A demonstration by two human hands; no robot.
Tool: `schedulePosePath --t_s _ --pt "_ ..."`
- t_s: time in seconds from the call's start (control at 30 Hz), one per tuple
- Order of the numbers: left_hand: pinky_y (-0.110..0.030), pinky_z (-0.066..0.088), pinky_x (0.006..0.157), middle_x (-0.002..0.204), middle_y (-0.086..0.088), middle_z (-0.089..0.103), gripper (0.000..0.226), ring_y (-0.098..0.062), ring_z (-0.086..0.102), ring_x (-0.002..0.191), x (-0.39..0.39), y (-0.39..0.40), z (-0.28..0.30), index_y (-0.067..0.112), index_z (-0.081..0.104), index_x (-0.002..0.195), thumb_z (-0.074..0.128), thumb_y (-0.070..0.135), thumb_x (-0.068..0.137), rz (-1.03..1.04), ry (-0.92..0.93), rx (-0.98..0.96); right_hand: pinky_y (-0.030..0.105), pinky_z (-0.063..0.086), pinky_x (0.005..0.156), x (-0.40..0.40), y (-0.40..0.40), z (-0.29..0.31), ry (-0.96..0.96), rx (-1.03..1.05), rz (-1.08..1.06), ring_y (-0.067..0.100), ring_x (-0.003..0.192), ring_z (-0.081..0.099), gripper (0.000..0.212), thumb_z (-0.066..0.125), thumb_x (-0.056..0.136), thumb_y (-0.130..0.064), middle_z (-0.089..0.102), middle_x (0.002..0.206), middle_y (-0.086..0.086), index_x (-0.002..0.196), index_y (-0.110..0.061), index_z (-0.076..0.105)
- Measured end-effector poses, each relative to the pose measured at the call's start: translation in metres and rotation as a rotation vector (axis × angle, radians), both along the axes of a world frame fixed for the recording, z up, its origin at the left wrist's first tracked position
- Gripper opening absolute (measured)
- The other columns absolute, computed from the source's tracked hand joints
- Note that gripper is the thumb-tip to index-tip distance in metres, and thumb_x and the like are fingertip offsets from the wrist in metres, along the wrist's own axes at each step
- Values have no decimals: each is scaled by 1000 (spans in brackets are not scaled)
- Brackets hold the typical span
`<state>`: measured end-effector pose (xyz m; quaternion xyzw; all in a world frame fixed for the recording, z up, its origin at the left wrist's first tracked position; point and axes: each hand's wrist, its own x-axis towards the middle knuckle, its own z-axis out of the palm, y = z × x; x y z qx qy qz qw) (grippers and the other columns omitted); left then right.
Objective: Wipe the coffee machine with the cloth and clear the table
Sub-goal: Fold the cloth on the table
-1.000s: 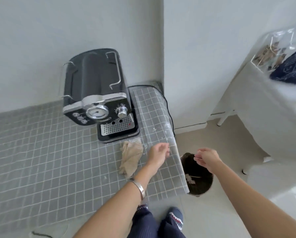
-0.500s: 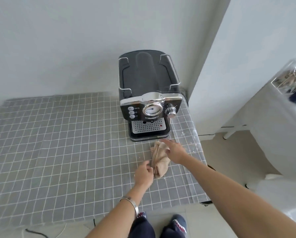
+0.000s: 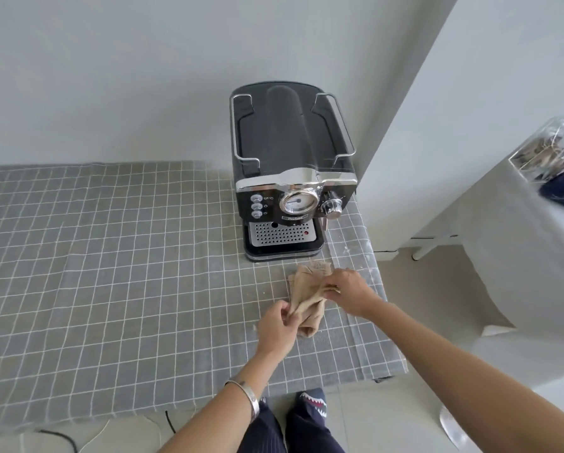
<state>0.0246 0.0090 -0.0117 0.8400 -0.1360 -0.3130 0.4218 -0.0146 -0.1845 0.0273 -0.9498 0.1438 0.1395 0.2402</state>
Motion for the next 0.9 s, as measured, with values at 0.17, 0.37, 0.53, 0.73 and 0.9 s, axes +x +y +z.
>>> schedulePosePath --t_s 0.17,0.37,0.53,0.73,0.9 --pt "-19 43 54 73 6 56 10 -6 51 59 21 -2 40 13 52 91 58 20 94 -157 -234 -108 28 49 82 -9 -9 33 -22 73 40 12 81 58 57 66 88 -12 73 100 6 139 -24 43" --pt "-26 58 64 86 2 72 14 -11 68 69 54 -10 115 20 60 106 61 16 93 -584 -496 110 25 46 90 -5 -5 44 65 202 182 3 75 58 99 71 84 -17 66 90 -1 151 -46 4" --pt "-24 49 64 79 6 67 5 -10 62 68 65 -8 153 24 61 94 62 20 92 -653 -610 118 25 49 79 2 9 46 -72 229 258 15 86 60 49 75 79 -31 67 96 3 125 -27 58" --pt "-18 44 52 66 6 62 11 -13 60 55 75 0 159 21 59 91 65 30 90 -551 -613 60 30 45 92 -1 5 50 -170 209 148 18 98 54 27 67 86 -32 60 106 6 85 -5 67" --pt "-10 46 65 79 14 66 27 5 61 67 80 -3 150 22 71 100 79 31 76 -547 -461 70 12 38 60 -14 -27 67 -127 76 112 16 59 56 23 53 98 -20 61 67 1 79 -9 58"
